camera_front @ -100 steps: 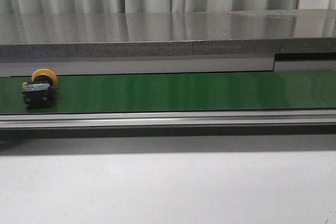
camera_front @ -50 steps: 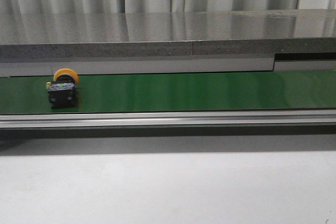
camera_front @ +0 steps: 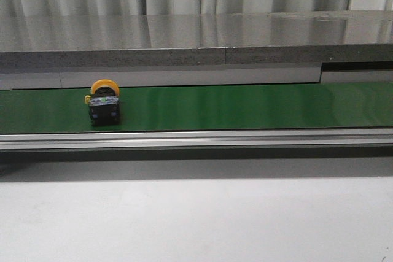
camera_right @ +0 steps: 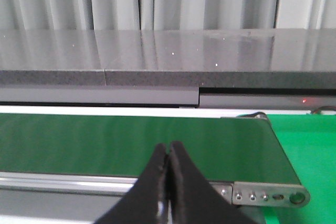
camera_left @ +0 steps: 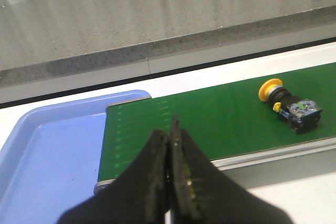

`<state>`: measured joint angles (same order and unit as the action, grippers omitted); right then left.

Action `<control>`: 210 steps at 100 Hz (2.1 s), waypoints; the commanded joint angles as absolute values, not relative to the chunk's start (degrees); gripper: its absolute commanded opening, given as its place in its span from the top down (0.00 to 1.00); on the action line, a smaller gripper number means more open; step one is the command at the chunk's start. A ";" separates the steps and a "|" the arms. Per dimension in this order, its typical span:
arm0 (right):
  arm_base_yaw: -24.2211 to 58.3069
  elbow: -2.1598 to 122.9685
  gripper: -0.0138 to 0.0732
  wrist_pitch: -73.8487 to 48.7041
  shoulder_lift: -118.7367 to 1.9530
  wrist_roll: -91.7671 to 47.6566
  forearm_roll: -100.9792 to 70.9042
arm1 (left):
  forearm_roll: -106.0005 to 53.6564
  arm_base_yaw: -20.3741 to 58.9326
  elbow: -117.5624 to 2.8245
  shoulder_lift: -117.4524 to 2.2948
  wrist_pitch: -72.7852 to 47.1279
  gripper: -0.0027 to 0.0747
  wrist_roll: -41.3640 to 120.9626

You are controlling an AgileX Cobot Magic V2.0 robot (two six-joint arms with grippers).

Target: Move button from left to right

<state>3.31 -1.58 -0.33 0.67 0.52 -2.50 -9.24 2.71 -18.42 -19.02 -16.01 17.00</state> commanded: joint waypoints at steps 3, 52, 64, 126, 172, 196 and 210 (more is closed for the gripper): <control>3.29 0.88 0.92 5.90 1.22 0.57 -1.83 | -10.13 3.18 -19.96 -19.39 -11.19 0.99 16.82; 3.29 26.25 0.92 -13.04 -21.98 0.57 -1.83 | -10.13 3.18 -19.96 -19.39 -11.19 0.99 16.82; 3.29 33.56 0.92 -21.24 -30.38 0.57 -1.83 | -10.13 3.18 -19.96 -19.39 -11.19 0.99 16.82; 3.29 49.89 0.89 -38.37 -55.01 0.57 -3.64 | -10.13 3.18 -19.96 -19.39 -11.19 0.99 16.82; 3.29 49.89 0.10 -38.11 -55.01 0.57 -5.71 | -10.13 3.18 -19.96 -19.39 -11.19 0.99 16.82; 3.92 49.89 0.12 -37.30 -56.77 -2.56 -10.96 | -10.13 3.18 -19.96 -19.39 -11.19 0.99 16.82; 6.64 49.89 0.12 -34.80 -60.52 -7.35 -14.85 | -10.13 3.18 -19.96 -19.39 -11.19 0.99 16.82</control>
